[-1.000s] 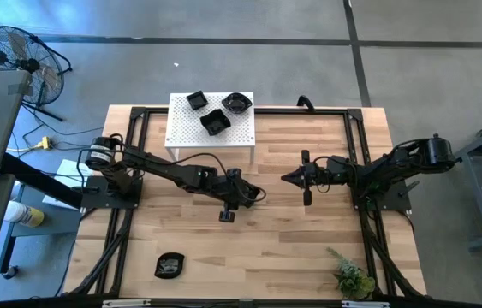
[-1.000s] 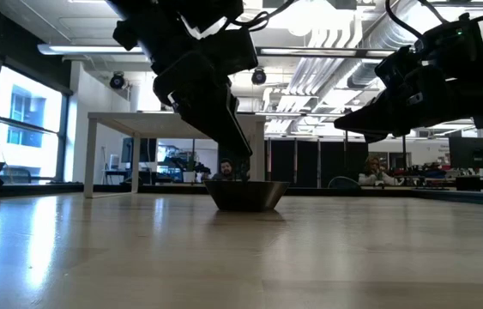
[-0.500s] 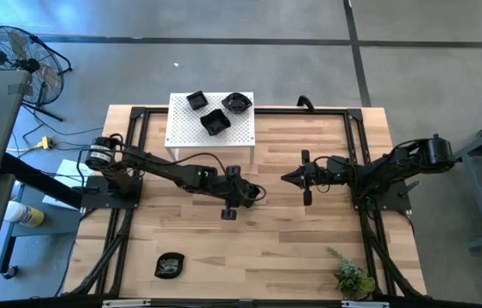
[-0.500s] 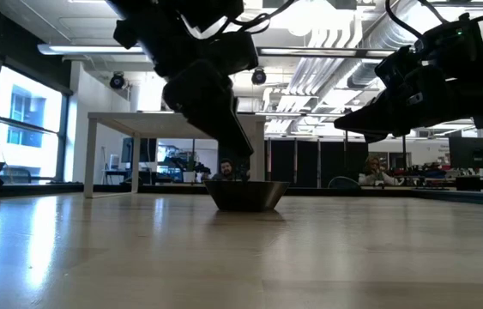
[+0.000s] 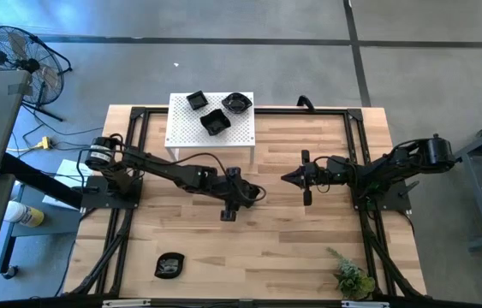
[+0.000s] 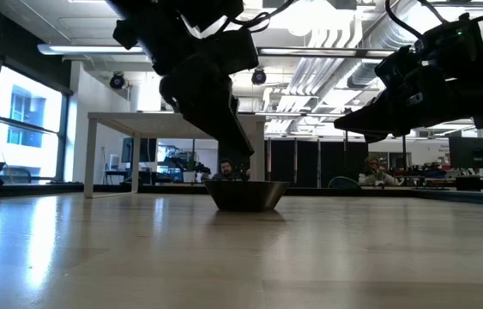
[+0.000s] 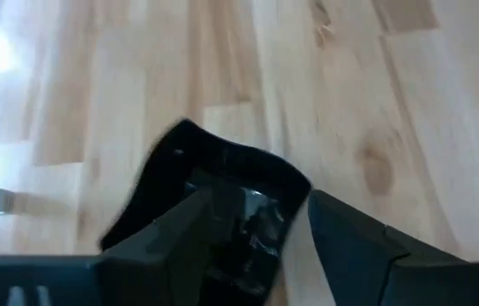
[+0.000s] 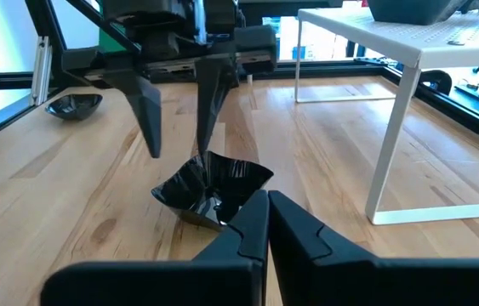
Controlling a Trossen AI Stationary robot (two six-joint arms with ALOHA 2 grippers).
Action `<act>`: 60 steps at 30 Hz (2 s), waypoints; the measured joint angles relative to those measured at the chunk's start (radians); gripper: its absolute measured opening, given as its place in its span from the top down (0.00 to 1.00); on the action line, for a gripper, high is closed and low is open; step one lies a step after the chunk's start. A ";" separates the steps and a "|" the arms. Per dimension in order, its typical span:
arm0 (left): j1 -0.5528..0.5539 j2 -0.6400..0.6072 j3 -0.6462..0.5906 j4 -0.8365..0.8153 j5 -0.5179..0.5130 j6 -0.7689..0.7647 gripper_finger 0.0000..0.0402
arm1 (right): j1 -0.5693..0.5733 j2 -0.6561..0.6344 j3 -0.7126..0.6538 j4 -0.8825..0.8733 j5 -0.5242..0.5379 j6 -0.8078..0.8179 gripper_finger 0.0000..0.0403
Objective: Pick & Place Mini shaped plates
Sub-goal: Stack the black distorted square plate on top of the black distorted square plates on the shelf
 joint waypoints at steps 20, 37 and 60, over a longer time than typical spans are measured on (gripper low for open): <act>-0.013 0.105 0.007 -0.029 -0.021 0.102 0.75 | 0.000 0.000 0.000 -0.014 0.000 0.000 0.99; -0.011 0.042 0.098 -0.154 0.005 0.193 0.99 | 0.000 0.000 0.000 -0.025 0.000 0.000 0.99; -0.011 -0.242 0.108 -0.200 -0.028 0.270 0.99 | 0.000 0.000 0.000 -0.031 0.000 0.002 0.99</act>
